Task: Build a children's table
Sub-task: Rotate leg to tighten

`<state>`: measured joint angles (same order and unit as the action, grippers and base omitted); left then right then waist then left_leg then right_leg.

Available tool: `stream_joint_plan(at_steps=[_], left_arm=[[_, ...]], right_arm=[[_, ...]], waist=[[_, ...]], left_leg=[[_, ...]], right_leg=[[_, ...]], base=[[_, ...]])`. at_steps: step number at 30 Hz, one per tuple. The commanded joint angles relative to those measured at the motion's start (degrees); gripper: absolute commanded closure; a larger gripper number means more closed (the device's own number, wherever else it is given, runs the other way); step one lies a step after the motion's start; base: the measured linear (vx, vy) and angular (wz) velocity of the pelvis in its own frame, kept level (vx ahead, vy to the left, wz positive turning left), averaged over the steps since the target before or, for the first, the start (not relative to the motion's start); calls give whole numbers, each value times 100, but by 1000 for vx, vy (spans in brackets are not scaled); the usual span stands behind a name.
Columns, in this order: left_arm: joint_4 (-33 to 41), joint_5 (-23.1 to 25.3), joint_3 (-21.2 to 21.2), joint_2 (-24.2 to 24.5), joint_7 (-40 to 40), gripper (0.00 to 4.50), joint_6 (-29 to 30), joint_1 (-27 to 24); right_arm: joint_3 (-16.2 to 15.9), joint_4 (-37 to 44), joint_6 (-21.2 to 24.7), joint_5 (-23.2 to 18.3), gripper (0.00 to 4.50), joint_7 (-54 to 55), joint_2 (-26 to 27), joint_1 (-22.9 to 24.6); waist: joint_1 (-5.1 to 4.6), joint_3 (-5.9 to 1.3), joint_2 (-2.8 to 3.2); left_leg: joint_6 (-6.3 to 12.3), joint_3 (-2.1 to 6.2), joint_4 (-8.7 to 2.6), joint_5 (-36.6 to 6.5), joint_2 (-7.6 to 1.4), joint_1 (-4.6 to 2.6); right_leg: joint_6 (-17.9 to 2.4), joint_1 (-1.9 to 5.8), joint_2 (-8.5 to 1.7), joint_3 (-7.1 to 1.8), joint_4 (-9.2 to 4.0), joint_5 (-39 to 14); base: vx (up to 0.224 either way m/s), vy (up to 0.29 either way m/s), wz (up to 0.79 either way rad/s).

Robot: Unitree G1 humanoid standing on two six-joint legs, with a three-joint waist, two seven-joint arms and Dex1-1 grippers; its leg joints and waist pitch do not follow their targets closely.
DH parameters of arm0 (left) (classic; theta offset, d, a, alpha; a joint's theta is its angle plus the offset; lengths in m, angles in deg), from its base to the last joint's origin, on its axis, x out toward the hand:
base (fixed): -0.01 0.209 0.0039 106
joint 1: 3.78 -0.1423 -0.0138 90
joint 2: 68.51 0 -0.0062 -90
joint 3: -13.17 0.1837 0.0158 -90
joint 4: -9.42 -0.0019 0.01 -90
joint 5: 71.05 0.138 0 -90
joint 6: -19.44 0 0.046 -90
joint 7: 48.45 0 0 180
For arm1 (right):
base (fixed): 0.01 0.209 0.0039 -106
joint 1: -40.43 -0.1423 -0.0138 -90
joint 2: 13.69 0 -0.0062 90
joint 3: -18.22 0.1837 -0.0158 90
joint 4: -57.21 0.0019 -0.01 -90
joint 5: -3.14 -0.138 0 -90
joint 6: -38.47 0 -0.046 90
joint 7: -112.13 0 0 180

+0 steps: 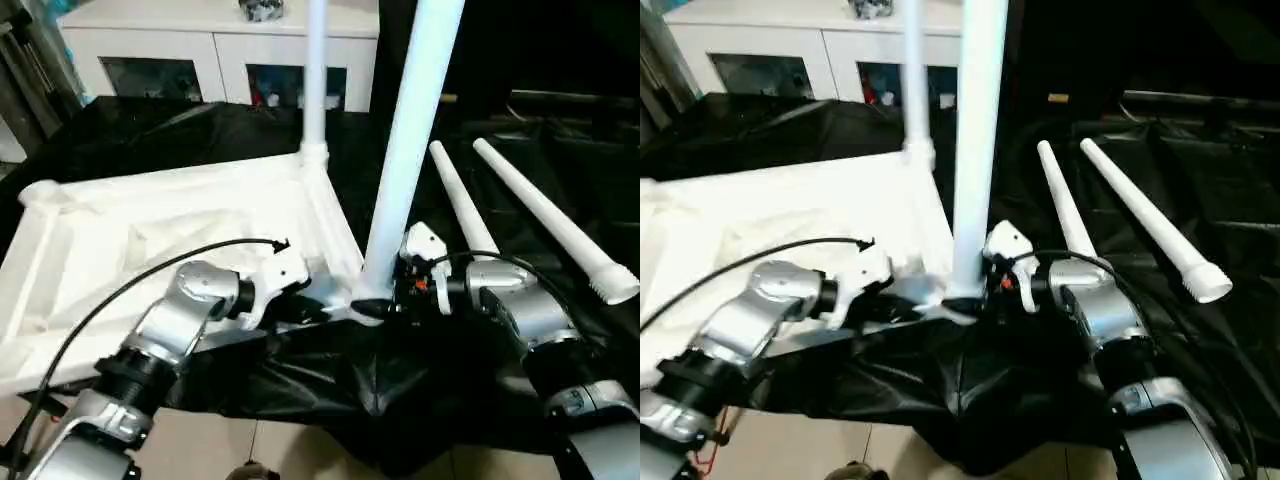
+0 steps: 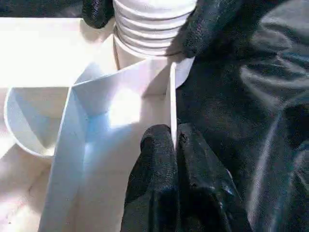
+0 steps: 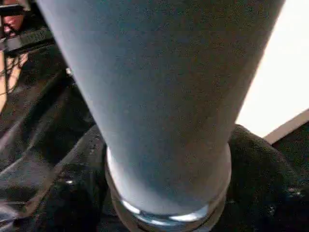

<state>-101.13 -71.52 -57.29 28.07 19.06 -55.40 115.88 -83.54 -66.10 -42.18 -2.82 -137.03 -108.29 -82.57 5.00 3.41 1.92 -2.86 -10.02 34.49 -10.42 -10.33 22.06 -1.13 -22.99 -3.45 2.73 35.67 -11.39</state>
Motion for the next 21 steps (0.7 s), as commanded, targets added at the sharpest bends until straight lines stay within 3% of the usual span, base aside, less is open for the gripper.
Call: stream_joint_plan(at_steps=[1, 6, 7, 10, 11, 12, 13, 15, 19, 21], left_arm=[[243, -189, 187, -65, 280, 450, -90, 10], [259, -210, 151, -89, 243, 450, -67, -18], [245, -200, 123, -134, 176, 450, -49, -28], [116, -116, 35, -289, -178, 450, 53, 18], [-91, -41, -93, -484, -617, 450, 85, 128], [-91, -41, -93, -484, -617, 450, 85, 128], [-199, -10, -154, -592, -839, 450, 145, 196], [-444, 84, -258, -839, -1353, 450, 258, 368], [-786, 245, -362, -1175, -2105, 450, 625, 638], [-974, 284, -457, -1448, -2546, 450, 770, 789]], right_arm=[[-148, 224, 61, 21, 133, -6, 40, 78], [-170, 381, 191, -28, 162, -6, 97, 175], [-162, 369, 192, -21, 164, 70, 146, 199], [-51, 135, 110, 97, 168, 651, 361, 163], [116, -294, 7, 318, 168, 1607, 612, 13], [116, -294, 7, 318, 170, 1607, 612, 13], [214, -553, -44, 403, 171, 2106, 738, -82], [520, -1074, 38, 383, 171, 3110, 1034, -299], [750, -1408, 147, 295, 172, 3836, 1322, -494], [786, -1644, 40, 401, 172, 4403, 1535, -619]], waist=[[-29, -414, -11], [-24, -412, -8], [-26, -408, -37], [-54, -404, -22], [-55, -404, -19], [-78, -385, -16], [-115, -383, -43], [-191, -371, -39], [-212, -411, -45], [-208, -404, -24]], left_leg=[[325, 76, -381, -961, -293, -107], [317, 76, -383, -956, -291, -112], [310, 73, -387, -977, -291, -111], [235, 80, -392, -973, -280, -111], [203, 82, -394, -1021, -282, -117], [160, 77, -403, -1063, -280, -115], [70, 90, -410, -1169, -258, -119], [2, 102, -424, -1288, -250, -128], [92, 93, -392, -1074, -248, -117], [122, 71, -385, -980, -247, -132]], right_leg=[[-1443, 290, -449, -246, -418, -688], [-1433, 287, -447, -245, -425, -720], [-1425, 289, -446, -244, -431, -768], [-1402, 277, -455, -251, -438, -859], [-1372, 273, -461, -253, -446, -955], [-1371, 253, -462, -256, -457, -1036], [-1328, 269, -471, -247, -469, -1282], [-1264, 260, -458, -246, -501, -1528], [-1279, 280, -465, -262, -479, -1192], [-1344, 248, -446, -262, -484, -970]], base=[[0, 0, 0], [0, 0, 0], [0, 0, 0], [0, 0, 0], [0, 0, 0], [0, 0, 0], [0, 0, 0], [0, 0, 0], [0, 0, 0], [0, 0, 0]])
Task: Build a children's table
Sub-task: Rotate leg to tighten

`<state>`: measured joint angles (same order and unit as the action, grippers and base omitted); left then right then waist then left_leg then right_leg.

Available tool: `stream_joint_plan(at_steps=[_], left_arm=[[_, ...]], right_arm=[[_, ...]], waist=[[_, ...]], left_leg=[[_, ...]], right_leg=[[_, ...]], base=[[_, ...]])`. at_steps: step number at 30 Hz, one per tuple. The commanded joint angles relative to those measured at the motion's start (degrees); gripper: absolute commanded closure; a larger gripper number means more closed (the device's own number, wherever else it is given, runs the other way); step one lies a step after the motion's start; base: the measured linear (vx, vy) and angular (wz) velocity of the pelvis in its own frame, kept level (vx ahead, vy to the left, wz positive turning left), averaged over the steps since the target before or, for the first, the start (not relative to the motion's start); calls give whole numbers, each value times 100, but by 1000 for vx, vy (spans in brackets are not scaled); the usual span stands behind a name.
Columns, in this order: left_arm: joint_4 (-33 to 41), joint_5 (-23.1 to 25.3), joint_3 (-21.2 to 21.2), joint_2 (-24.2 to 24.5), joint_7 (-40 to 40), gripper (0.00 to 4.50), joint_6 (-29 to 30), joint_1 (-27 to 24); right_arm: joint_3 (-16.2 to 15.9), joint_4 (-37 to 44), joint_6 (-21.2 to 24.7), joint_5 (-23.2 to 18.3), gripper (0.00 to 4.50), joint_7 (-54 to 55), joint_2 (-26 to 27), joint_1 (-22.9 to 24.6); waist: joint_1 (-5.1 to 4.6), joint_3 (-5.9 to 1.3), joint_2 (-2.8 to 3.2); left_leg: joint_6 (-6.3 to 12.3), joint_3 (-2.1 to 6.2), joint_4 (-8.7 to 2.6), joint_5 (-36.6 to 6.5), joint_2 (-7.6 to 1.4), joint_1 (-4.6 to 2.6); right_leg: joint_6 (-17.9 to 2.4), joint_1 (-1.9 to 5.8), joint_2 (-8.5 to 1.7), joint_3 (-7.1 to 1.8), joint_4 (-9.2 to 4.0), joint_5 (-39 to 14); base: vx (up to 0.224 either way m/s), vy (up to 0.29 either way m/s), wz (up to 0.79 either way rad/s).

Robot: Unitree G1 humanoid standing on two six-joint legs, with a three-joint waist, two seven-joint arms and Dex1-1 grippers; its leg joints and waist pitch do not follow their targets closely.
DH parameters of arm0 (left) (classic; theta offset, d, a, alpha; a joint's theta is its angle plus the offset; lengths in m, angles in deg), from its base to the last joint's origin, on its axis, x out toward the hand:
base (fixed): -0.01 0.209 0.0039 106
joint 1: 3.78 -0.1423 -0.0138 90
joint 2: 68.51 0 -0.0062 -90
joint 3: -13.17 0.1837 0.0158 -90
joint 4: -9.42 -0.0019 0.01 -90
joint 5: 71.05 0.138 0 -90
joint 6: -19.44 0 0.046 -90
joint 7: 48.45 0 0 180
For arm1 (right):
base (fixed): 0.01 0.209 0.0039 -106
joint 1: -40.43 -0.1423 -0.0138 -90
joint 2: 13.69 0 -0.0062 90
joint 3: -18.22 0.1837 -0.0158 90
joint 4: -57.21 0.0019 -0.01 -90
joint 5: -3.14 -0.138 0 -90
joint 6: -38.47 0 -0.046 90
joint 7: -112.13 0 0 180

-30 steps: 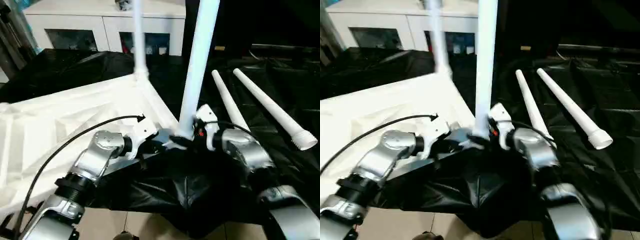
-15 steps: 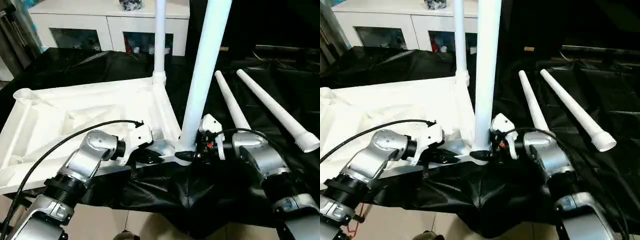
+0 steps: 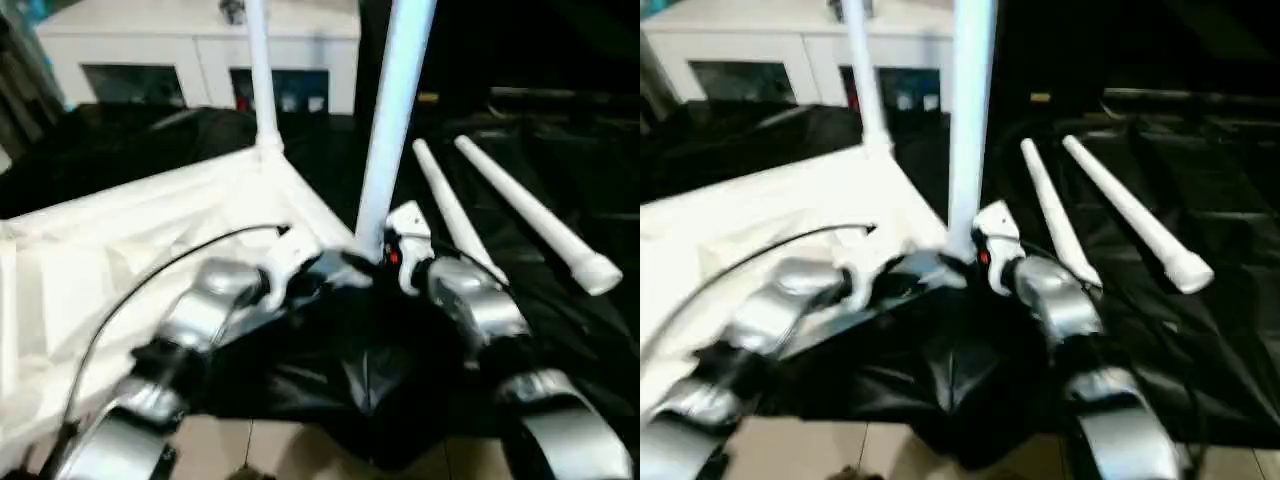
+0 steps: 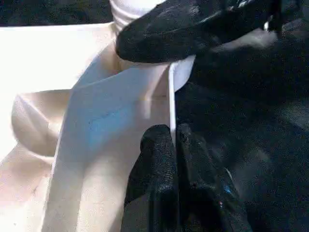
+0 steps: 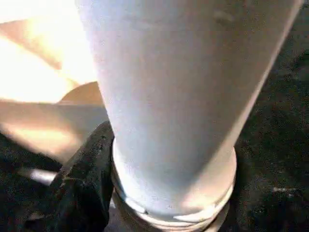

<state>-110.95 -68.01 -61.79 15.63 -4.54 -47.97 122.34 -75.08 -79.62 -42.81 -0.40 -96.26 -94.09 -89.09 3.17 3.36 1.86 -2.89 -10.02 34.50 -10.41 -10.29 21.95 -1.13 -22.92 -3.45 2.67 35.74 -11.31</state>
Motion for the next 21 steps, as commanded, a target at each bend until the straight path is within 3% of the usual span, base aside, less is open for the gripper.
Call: stream_joint_plan(at_steps=[1, 2, 5, 9, 12, 16, 21], left_arm=[[-42, -36, -14, -285, -271, 450, 28, 180], [-65, -15, -15, -327, -308, 450, 18, 199], [-82, 16, 26, -393, -290, 450, -78, 213], [9, -18, 126, -340, -110, 450, -211, 162], [146, -21, 246, -116, 226, 450, -292, 37], [416, -122, 358, 223, 935, 450, -618, -192], [740, -300, 477, 605, 1693, 450, -719, -381]], right_arm=[[-34, -413, 10, 178, 172, 450, 206, -20], [5, -482, -26, 142, 172, 450, 268, -52], [90, -635, -91, 14, 103, 394, 386, -148], [9, -657, -189, 76, 67, 264, 351, -200], [-117, -510, -338, 100, 67, -321, 127, -168], [-300, -244, -580, 132, 67, -1340, -304, -62], [-462, 230, -487, -75, 67, -2608, -798, 110]], waist=[[-8, -421, -35], [-1, -420, -25], [13, -431, -29], [15, -421, -16], [15, -420, -11], [26, -434, -8], [62, -438, 9]], left_leg=[[139, 83, -383, -877, -248, -92], [177, 82, -382, -820, -251, -81], [317, 82, -370, -714, -248, -67], [335, 80, -380, -861, -262, -85], [308, 86, -386, -936, -265, -85], [433, 85, -368, -809, -277, -62], [541, 69, -356, -743, -309, -85]], right_leg=[[-1361, 288, -459, -248, -454, -831], [-1379, 286, -461, -247, -447, -689], [-1428, 313, -465, -237, -427, -423], [-1454, 300, -469, -235, -443, -519], [-1441, 314, -472, -234, -453, -620], [-1508, 333, -473, -229, -405, -260], [-1605, 315, -453, -212, -379, -152]], base=[[0, 0, 0], [0, 0, 0], [0, 0, 0], [0, 0, 0], [0, 0, 0], [0, 0, 0], [0, 0, 0]])
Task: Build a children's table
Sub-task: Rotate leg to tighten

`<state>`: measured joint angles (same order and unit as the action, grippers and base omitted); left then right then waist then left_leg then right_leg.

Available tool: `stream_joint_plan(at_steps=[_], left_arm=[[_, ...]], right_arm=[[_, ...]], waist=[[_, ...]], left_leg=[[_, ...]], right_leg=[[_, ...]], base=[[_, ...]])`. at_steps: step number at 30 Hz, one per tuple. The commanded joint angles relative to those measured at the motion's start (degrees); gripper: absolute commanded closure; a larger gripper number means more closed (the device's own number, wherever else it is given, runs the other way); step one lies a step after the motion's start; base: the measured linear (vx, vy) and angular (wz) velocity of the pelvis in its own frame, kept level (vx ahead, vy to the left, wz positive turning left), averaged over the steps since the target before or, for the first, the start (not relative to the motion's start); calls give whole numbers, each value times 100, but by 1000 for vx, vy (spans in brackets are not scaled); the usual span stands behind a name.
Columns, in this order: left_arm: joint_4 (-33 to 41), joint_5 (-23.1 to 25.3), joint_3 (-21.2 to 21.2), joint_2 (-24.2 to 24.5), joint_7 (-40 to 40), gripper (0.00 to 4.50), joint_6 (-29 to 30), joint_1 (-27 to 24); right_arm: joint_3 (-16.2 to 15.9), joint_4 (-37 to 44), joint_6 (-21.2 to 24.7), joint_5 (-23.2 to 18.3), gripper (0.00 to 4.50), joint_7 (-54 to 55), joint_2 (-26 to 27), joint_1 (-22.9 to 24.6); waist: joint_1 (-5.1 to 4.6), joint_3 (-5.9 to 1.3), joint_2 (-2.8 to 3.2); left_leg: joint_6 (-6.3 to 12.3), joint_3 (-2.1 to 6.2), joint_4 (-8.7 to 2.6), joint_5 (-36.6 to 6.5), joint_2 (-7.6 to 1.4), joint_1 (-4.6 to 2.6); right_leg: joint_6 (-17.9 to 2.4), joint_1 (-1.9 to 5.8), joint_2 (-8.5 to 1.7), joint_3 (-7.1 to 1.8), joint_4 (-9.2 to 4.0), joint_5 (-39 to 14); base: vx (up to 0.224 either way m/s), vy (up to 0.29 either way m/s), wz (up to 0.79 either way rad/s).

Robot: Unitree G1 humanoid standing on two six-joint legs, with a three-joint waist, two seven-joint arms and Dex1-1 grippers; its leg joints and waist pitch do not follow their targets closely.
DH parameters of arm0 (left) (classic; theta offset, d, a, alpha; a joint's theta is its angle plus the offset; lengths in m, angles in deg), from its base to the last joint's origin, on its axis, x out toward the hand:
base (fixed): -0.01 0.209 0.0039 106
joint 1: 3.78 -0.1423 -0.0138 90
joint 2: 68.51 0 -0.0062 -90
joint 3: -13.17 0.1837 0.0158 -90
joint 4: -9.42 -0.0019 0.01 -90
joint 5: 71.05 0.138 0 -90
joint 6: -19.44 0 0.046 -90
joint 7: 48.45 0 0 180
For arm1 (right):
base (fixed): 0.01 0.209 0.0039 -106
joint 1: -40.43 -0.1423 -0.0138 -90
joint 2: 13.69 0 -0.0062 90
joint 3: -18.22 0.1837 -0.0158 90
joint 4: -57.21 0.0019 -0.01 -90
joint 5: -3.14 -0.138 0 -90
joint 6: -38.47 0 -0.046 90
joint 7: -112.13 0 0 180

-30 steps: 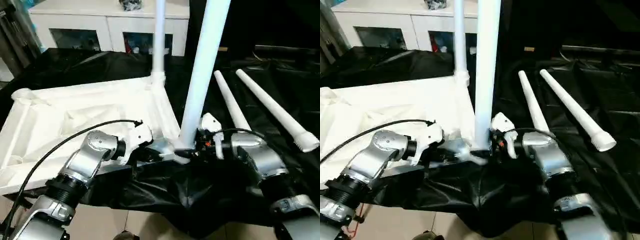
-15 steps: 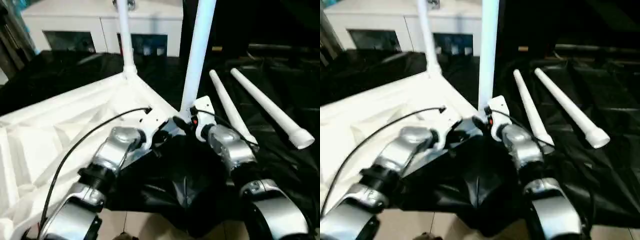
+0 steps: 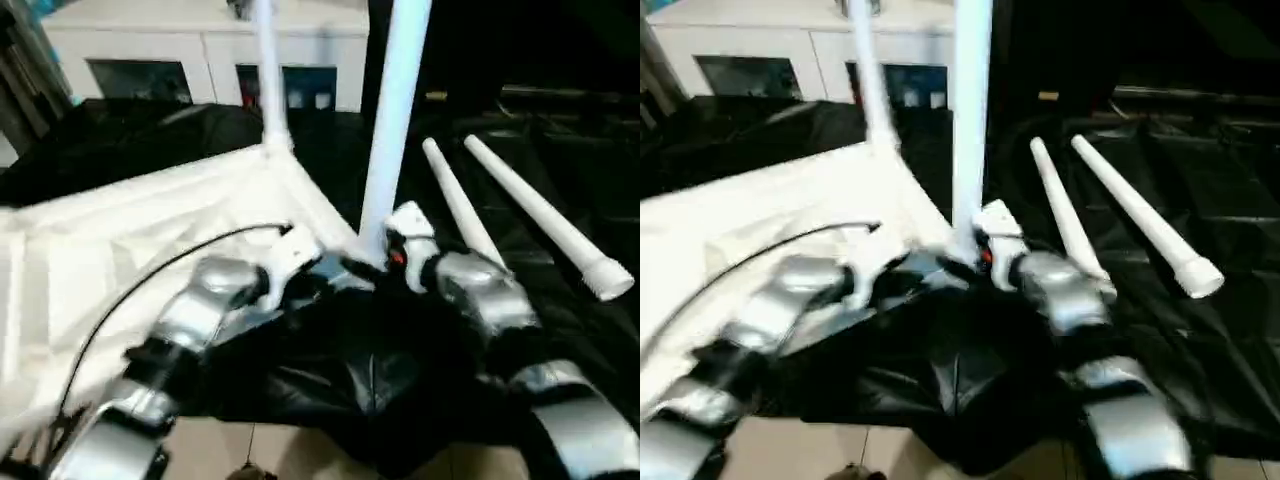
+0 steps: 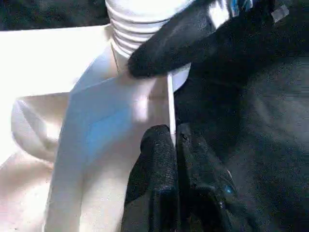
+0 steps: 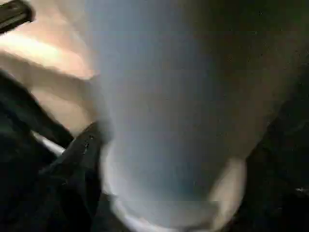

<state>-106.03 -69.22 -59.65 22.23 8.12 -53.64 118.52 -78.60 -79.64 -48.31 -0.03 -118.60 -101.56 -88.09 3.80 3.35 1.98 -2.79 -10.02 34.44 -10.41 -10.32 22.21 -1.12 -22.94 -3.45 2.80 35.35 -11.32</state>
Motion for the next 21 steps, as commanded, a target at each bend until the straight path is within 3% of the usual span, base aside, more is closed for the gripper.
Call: stream_joint_plan(at_steps=[1, 5, 10, 21], left_arm=[[308, -241, 296, 60, 642, 450, -207, -41], [363, -300, 346, 198, 929, 450, -311, -81], [321, -273, 445, 383, 1303, 450, -458, -59], [335, -334, 427, 363, 1357, 450, -411, -43]], right_arm=[[-212, 408, 122, -166, 67, -824, -240, 98], [-304, 587, 150, -224, 67, -1233, -428, 180], [-403, 800, 218, -231, 67, -1572, -545, 298], [-413, 1060, 413, -258, 165, -1476, -357, 510]], waist=[[9, -428, -3], [42, -418, -28], [64, -422, -8], [91, -424, -11]], left_leg=[[553, 68, -354, -762, -308, -105], [498, 60, -360, -875, -304, -112], [446, 69, -366, -878, -307, -118], [368, 70, -374, -877, -304, -127]], right_leg=[[-1621, 318, -452, -224, -342, -158], [-1586, 307, -459, -230, -368, -411], [-1542, 294, -459, -234, -373, -517], [-1505, 294, -456, -236, -375, -511]], base=[[0, 0, 0], [0, 0, 0], [0, 0, 0], [0, 0, 0]])
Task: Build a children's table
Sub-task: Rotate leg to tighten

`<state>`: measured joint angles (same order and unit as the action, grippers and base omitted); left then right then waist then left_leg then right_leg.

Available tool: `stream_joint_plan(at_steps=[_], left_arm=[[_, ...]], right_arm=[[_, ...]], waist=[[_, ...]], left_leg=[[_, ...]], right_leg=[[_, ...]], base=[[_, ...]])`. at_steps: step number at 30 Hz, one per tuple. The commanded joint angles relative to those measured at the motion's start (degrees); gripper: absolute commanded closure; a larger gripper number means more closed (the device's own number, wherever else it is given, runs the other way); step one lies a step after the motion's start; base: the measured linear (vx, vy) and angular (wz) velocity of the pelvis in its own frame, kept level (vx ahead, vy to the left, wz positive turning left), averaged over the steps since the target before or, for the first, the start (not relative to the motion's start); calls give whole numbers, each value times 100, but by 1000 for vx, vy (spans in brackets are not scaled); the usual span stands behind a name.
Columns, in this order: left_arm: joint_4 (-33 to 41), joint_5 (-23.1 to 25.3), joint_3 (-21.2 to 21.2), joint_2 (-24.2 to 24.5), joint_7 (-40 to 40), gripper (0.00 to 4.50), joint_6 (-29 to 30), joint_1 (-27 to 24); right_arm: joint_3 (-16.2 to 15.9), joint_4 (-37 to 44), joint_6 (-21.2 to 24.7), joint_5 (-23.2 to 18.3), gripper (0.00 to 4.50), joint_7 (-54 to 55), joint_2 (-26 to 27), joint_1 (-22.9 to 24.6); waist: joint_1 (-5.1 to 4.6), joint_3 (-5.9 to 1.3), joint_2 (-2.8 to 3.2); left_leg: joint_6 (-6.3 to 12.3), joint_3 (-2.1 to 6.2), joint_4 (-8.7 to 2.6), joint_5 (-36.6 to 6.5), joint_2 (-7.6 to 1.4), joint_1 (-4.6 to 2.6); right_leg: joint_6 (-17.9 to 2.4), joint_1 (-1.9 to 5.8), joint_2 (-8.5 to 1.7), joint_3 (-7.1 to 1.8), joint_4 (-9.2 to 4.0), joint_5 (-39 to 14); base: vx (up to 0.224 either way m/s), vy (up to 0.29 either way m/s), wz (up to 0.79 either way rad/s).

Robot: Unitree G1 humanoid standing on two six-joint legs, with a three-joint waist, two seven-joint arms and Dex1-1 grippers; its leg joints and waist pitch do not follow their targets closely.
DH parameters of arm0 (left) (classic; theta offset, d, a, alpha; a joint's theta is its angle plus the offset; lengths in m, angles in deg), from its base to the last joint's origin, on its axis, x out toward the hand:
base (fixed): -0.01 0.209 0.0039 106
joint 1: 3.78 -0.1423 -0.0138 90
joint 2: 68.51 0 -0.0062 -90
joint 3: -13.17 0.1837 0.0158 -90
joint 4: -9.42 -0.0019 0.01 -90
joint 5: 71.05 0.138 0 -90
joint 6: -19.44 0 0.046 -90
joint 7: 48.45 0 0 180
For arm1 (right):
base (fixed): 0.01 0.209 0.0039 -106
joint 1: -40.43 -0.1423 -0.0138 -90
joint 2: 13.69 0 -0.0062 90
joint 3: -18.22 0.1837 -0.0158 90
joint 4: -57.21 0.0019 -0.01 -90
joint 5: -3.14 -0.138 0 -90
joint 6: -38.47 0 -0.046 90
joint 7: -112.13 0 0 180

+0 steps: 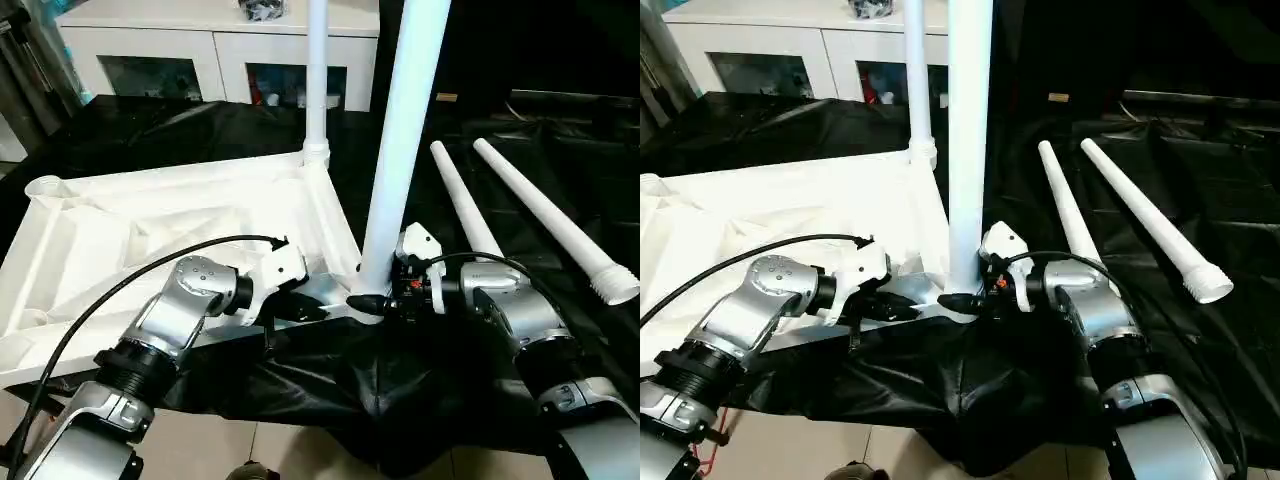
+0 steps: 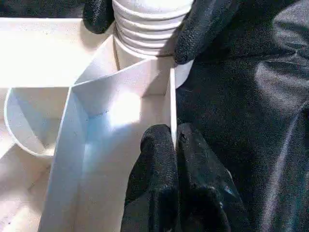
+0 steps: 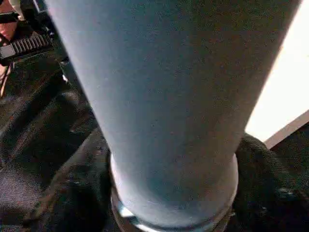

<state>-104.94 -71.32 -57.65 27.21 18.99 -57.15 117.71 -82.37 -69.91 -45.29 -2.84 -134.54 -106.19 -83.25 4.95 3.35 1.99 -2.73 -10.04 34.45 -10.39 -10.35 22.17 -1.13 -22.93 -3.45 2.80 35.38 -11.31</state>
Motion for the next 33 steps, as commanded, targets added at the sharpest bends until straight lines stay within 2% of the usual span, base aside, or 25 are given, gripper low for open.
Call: stream_joint_plan(at_steps=[1, 4, 5, 7, 10, 11, 13, 14, 17, 19, 22, 23, 26, 27, 28, 33], left_arm=[[202, -108, 194, -172, 164, 450, -24, 43], [174, -86, 156, -211, 51, 450, 19, 51], [-116, 15, -28, -442, -556, 450, 36, 203], [-351, 120, -121, -604, -990, 450, 113, 345], [-713, 246, -267, -873, -1688, 450, 350, 591], [-713, 246, -267, -873, -1688, 450, 350, 591], [-989, 254, -459, -1183, -2329, 450, 598, 809], [-997, 253, -463, -1196, -2347, 450, 606, 817], [-1097, 274, -504, -1441, -2597, 450, 634, 906], [-1107, 280, -492, -1549, -2657, 450, 625, 918], [-1033, 288, -386, -1643, -2587, 450, 550, 871], [-1006, 294, -342, -1637, -2544, 450, 526, 849], [-862, 266, -204, -1504, -2224, 450, 319, 733], [-802, 251, -153, -1442, -2085, 450, 224, 686], [-700, 215, -99, -1338, -1869, 450, 172, 617], [-348, 67, -6, -937, -1024, 450, 101, 399]], right_arm=[[10, 52, 108, 33, 169, 268, 161, 32], [58, 3, 98, 44, 173, 432, 213, 30], [199, -278, 100, 172, 173, 1214, 415, -72], [315, -566, -5, 312, 175, 1983, 596, -175], [539, -986, -6, 358, 176, 3077, 902, -351], [539, -986, -6, 358, 176, 3077, 902, -351], [699, -1253, 88, 321, 176, 3780, 1189, -472], [704, -1262, 89, 321, 176, 3806, 1200, -476], [803, -1442, 124, 363, 176, 4316, 1447, -565], [819, -1524, 128, 392, 176, 4519, 1564, -610], [820, -1571, 59, 325, 176, 4441, 1713, -654], [817, -1571, 20, 294, 120, 4360, 1727, -663], [765, -1485, -9, 265, 100, 4051, 1638, -670], [725, -1434, -23, 276, 71, 3931, 1588, -664], [639, -1312, -42, 290, 71, 3677, 1492, -626], [325, -775, -168, 310, 63, 2487, 1030, -404]], waist=[[-27, -426, -11], [-42, -416, -10], [-57, -416, -5], [-89, -400, -32], [-169, -390, -26], [-185, -399, -27], [-202, -409, -16], [-197, -413, -13], [-170, -441, -24], [-175, -449, -30], [-169, -434, -23], [-170, -426, -21], [-172, -430, -19], [-171, -433, -21], [-162, -437, 6], [-152, -438, -9]], left_leg=[[361, 71, -374, -875, -298, -123], [313, 73, -384, -935, -296, -128], [280, 71, -383, -946, -291, -126], [138, 82, -397, -1018, -270, -139], [35, 92, -411, -1199, -255, -140], [43, 94, -405, -1185, -257, -141], [89, 80, -392, -1042, -239, -121], [92, 80, -392, -1027, -247, -135], [258, 88, -378, -705, -253, -96], [334, 82, -369, -640, -251, -101], [351, 73, -370, -753, -251, -109], [344, 76, -379, -828, -255, -109], [335, 84, -383, -856, -261, -100], [344, 81, -382, -835, -261, -101], [370, 90, -379, -800, -270, -103], [478, 76, -367, -746, -278, -97]], right_leg=[[-1507, 291, -460, -238, -377, -523], [-1487, 281, -457, -240, -390, -624], [-1480, 276, -456, -244, -389, -662], [-1435, 274, -471, -244, -418, -917], [-1326, 270, -471, -247, -462, -1299], [-1319, 273, -472, -251, -465, -1257], [-1332, 279, -456, -256, -451, -1022], [-1345, 270, -462, -257, -453, -979], [-1430, 319, -461, -241, -390, -394], [-1482, 318, -461, -235, -380, -230], [-1474, 314, -475, -242, -410, -416], [-1451, 312, -480, -245, -421, -530], [-1428, 323, -480, -244, -415, -540], [-1431, 323, -480, -245, -411, -501], [-1454, 325, -485, -242, -398, -416], [-1510, 336, -474, -234, -373, -222]], base=[[0, 0, 0], [0, 0, 0], [0, 0, 0], [0, 0, 0], [0, 0, 0], [0, 0, 0], [0, 0, 0], [0, 0, 0], [0, 0, 0], [0, 0, 0], [0, 0, 0], [0, 0, 0], [0, 0, 0], [0, 0, 0], [0, 0, 0], [0, 0, 0]])
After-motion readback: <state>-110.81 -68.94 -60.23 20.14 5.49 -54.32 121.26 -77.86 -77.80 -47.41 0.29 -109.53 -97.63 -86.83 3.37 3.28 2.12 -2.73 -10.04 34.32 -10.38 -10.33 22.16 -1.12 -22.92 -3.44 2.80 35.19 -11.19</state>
